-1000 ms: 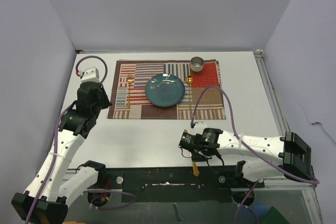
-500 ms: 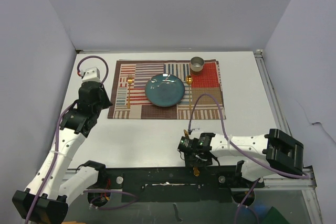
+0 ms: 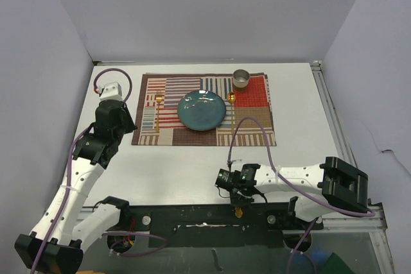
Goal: Set the dinner table for one person
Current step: Pick up the knife at the center of the board.
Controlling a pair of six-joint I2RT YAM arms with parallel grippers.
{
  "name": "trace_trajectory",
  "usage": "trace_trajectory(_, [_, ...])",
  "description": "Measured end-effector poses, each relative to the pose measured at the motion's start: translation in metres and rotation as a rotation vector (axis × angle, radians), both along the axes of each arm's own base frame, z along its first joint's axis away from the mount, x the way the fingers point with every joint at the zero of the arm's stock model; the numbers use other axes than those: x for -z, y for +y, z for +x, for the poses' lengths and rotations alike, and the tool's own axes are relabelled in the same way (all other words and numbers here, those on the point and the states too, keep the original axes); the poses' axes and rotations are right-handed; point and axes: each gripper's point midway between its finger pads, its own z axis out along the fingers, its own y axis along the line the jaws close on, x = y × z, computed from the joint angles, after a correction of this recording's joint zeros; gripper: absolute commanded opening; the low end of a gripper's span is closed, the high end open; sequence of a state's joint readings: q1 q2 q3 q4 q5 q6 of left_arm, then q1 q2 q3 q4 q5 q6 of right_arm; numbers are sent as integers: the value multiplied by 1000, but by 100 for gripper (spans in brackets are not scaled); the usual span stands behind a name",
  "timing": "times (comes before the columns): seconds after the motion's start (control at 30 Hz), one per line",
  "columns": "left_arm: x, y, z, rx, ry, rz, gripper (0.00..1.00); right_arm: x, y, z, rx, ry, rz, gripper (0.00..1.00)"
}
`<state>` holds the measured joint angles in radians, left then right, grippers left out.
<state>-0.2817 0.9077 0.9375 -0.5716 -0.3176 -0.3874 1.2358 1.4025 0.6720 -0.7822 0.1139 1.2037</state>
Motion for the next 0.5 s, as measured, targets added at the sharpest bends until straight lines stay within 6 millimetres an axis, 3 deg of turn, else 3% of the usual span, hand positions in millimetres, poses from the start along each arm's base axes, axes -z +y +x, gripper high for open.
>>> trace_trajectory(0.5, [10, 0, 1, 1, 27, 9, 0, -7, -1, 6, -3, -50, -17, 0])
